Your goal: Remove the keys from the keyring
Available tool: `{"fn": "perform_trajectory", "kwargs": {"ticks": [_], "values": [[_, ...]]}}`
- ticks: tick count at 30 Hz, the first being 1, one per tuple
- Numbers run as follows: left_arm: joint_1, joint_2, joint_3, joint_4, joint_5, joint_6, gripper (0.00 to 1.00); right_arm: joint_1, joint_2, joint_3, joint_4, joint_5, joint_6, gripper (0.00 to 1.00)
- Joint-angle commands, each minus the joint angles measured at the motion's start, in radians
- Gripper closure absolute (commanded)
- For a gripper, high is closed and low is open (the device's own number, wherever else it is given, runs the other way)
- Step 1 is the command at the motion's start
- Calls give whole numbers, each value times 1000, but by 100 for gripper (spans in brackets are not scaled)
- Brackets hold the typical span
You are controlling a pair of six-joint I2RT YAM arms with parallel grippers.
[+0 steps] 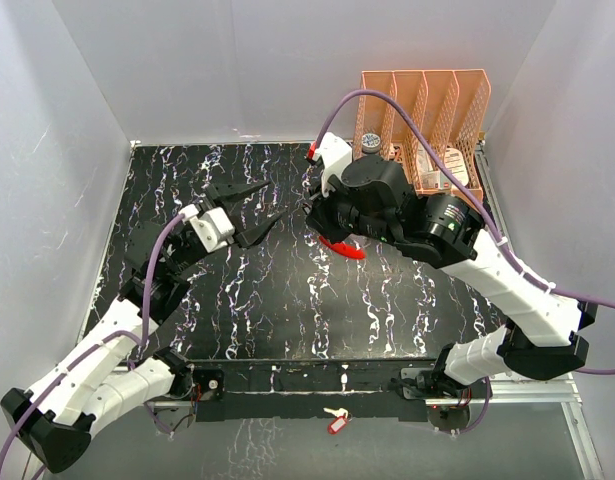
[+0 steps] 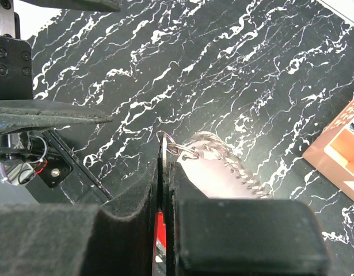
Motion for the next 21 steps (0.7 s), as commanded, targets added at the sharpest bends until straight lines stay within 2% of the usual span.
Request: {"fn": "perform_trajectory", "kwargs": {"ticks": [1,11,21], "values": [[2,-10,-10,9,57,-34,46,6,-46,4,55,30,-13,100],[2,3,-51,103,48,-156,51,6,-52,-14,57,43,-32,100],[2,69,-61,246,127,-327,53,7,-46,-13,57,65,-43,100]]}}
